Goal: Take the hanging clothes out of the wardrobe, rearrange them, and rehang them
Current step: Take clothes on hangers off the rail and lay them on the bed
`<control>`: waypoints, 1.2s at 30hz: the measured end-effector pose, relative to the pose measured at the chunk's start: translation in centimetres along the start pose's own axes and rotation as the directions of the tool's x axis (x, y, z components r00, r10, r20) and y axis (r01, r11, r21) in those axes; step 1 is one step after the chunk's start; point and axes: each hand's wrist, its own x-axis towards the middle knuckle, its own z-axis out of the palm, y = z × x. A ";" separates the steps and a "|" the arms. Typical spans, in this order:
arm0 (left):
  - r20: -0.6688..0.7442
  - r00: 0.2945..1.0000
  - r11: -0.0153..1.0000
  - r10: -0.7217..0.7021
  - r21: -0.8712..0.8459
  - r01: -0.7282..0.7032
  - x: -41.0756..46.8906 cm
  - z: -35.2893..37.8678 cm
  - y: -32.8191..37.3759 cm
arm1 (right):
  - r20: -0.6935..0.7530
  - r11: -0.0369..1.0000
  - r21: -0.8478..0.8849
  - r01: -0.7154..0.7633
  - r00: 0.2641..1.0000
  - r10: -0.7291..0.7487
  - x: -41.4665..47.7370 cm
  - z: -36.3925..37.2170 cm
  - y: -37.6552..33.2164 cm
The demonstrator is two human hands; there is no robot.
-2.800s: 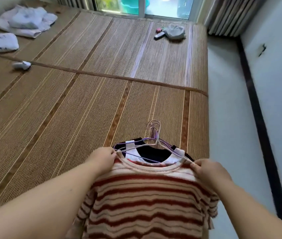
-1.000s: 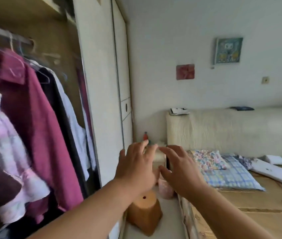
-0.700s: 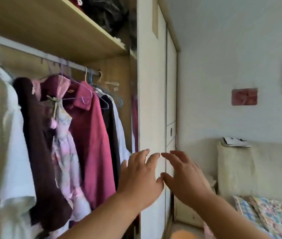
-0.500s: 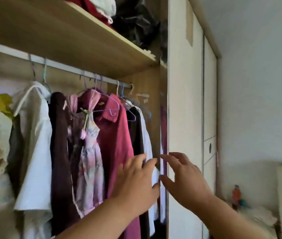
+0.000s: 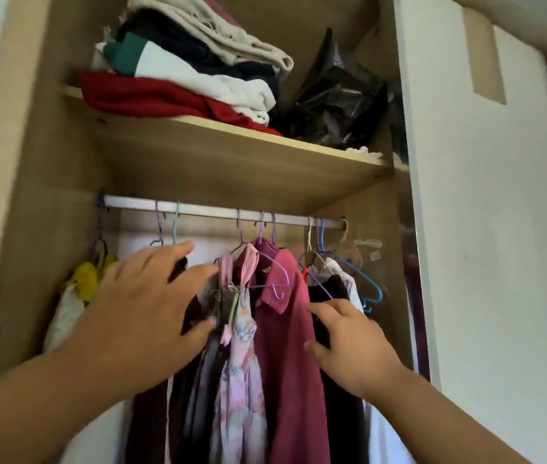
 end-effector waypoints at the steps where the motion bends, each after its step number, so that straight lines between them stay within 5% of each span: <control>1: -0.047 0.999 0.998 0.006 0.065 -0.003 0.5 -0.5 -1.3 | 0.005 1.000 0.017 -0.001 1.000 0.001 1.1 0.3 0.1; 6: -0.242 0.970 0.926 0.024 0.371 0.069 3.9 -2.6 -11.7 | 0.008 0.996 0.085 -0.031 0.999 0.031 6.1 1.8 0.1; 11: -0.252 0.967 0.896 -0.042 0.419 0.148 6.0 -4.0 -19.2 | -0.009 0.988 0.147 -0.046 0.999 0.048 11.0 2.5 -1.0; 19: -0.265 0.951 0.919 -0.158 0.314 0.240 6.0 -5.5 -16.4 | 0.074 0.966 0.204 -0.157 0.987 0.145 18.2 2.7 -2.7; 28: -0.241 0.934 0.932 -0.263 0.186 0.311 7.2 -5.1 -14.8 | 0.293 0.982 -0.029 -0.186 0.938 0.186 24.6 3.8 -4.8; 36: -0.278 0.923 0.937 -0.266 0.150 0.315 7.0 -4.7 -15.2 | 0.178 0.961 0.041 -0.274 0.948 0.263 27.4 6.3 -6.5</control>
